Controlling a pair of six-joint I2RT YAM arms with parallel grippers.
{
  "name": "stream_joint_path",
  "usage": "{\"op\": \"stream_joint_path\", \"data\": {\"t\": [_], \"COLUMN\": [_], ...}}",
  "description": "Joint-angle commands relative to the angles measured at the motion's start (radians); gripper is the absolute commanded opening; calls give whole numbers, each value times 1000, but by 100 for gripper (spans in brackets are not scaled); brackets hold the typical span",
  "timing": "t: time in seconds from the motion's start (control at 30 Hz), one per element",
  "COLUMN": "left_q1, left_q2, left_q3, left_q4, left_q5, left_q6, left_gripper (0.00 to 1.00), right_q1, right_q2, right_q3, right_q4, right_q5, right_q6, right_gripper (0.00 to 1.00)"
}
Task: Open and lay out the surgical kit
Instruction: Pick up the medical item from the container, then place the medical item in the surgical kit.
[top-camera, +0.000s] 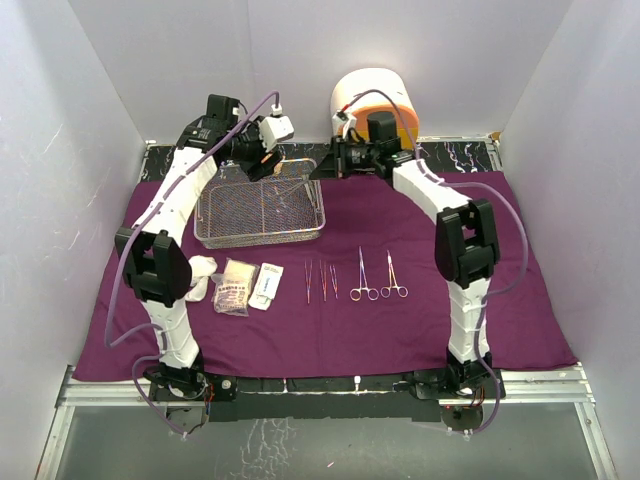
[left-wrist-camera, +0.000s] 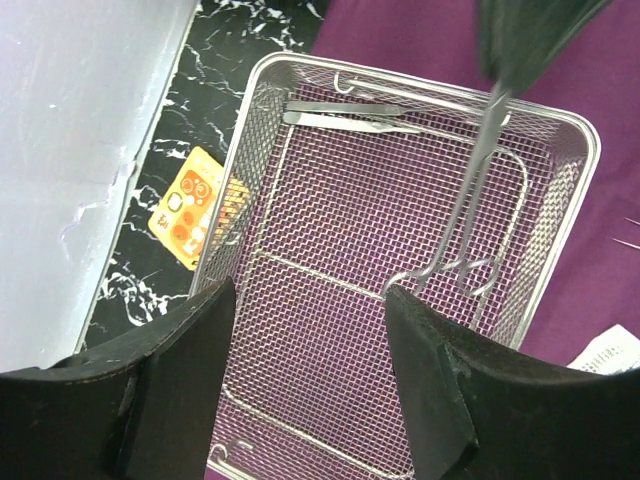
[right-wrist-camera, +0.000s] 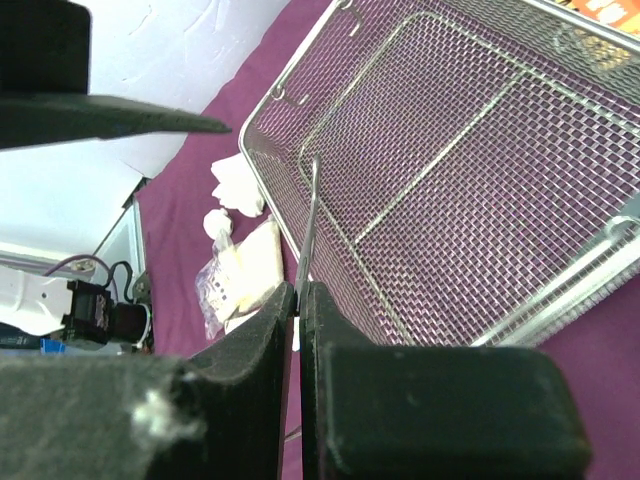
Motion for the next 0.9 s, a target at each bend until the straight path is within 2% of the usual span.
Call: {"op": "stream_joint_path", "data": {"t": [0.0,0.23,0.37,0.47,0.53,0.87], "left_q1": [0,-2,-12,-29,-46,-125], "left_q2": [-102,-134,-149,-157,-158,-137], "left_q3": [-42,-127,-179,-212,-232,-285], "left_q4": [96,137,171,190,196,194], "left_q5": [-46,-18,21,29,31,-13], "left_q6": [-77,-110,-145,-158,-157,-119], "left_gripper": [60,60,60,60,60,60], "right_q1": [-82,-243,-305,-344,-368,-408], "right_q2": [-173,-373,-446,-475,-498,-656], "right_q3": [-17,-83,-65,-87,-126,-318], "right_q4": [-131,-597,-945,-1135,-1203,-1256], "right_q5": [-74,-74,22,90,139,413], "right_q6": [-128,-526,-844,-1014,-1078,-1213], "right_gripper": [0,0,0,0,0,0]}}
